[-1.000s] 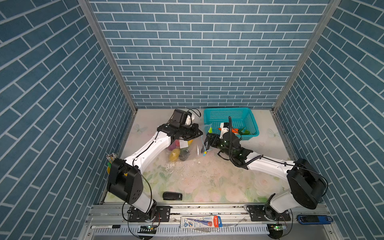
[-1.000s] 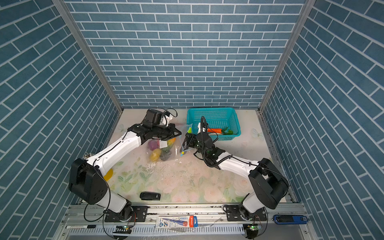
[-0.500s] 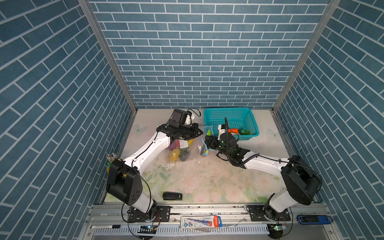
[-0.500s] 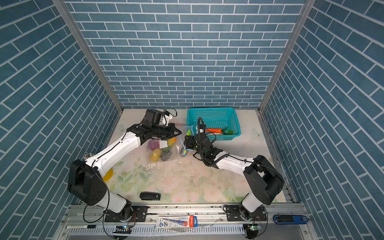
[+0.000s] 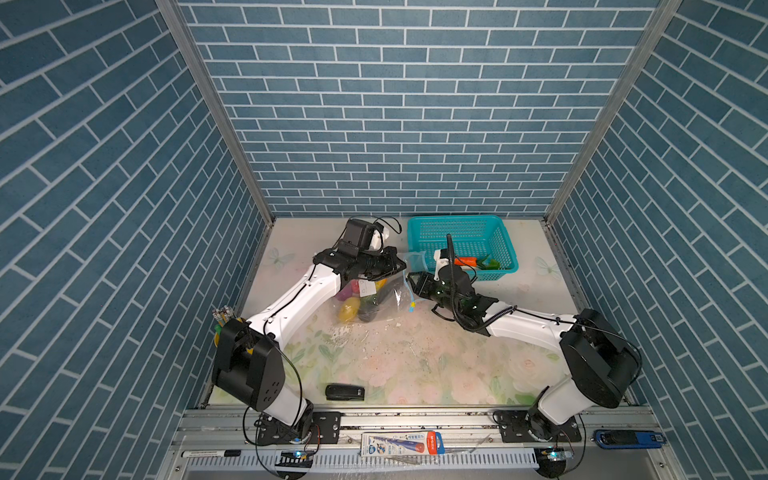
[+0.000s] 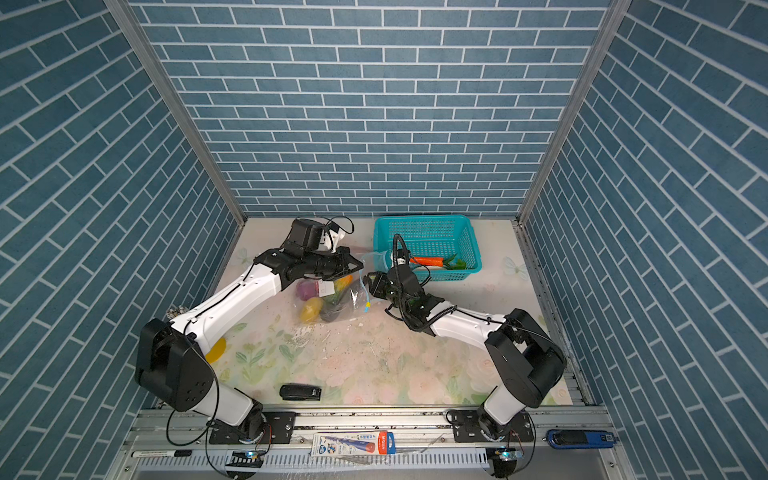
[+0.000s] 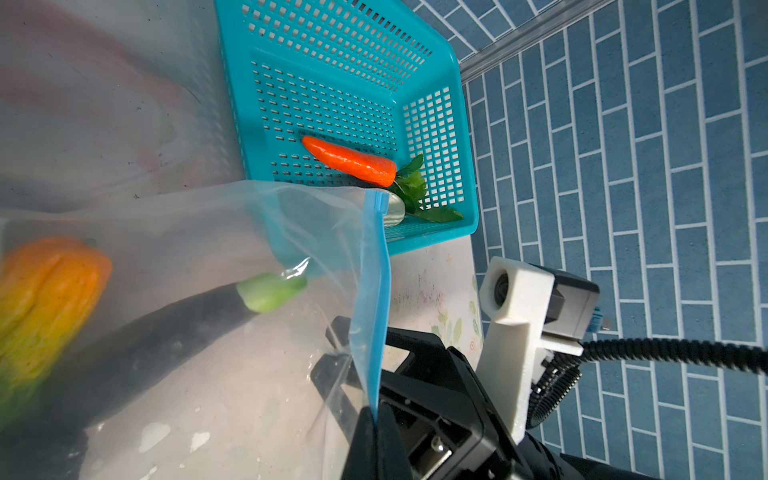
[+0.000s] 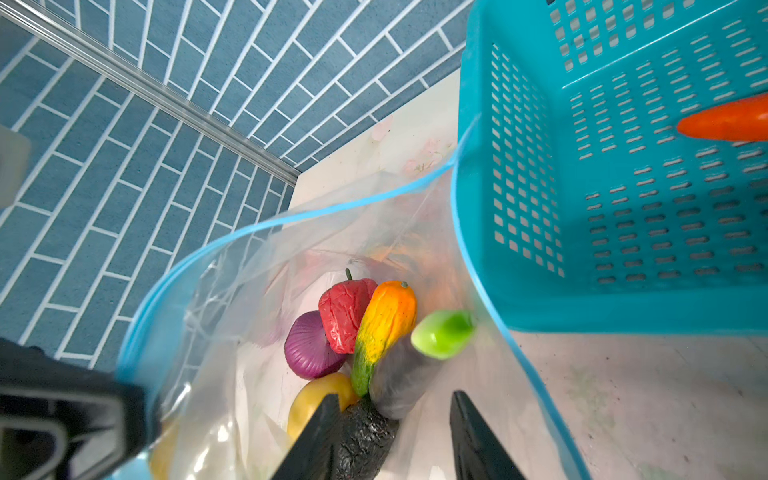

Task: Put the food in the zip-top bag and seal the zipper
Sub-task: 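Lower the eggplant into the bag and open the right gripper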

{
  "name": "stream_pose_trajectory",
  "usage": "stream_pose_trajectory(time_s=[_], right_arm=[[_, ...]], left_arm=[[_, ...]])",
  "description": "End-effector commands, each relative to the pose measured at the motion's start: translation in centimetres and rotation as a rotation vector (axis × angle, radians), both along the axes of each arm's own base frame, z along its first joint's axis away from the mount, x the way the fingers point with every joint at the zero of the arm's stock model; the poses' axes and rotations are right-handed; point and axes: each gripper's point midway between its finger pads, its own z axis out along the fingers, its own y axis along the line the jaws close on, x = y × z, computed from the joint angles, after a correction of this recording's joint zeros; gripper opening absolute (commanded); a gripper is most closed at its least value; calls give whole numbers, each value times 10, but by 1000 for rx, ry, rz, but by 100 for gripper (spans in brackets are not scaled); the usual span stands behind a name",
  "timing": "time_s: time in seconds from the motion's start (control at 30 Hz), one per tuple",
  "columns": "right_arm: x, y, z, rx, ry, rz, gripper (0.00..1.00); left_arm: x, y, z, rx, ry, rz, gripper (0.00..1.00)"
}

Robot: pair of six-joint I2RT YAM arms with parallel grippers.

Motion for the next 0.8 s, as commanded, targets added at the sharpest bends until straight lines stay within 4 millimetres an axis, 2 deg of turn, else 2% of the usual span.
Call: stream_pose_trajectory(time_s=[0.0, 0.2, 0.47, 0.67, 0.77], right_arm=[[3, 9, 14, 40, 2, 0, 45], [1, 8, 23, 53, -5, 4, 45], [-7, -4, 64, 4, -58, 22, 46], [-9, -11, 68, -54, -62, 21, 46], [-7, -22, 69, -114, -71, 9, 46]], left_arm=[[-1, 2, 7, -13, -22, 1, 0], [-2, 3, 7, -13, -21, 2, 0], [-3, 4, 8, -12, -26, 0, 0], [-5, 5, 12, -18, -35, 3, 0], [-7, 7, 16, -17, -46, 4, 0]])
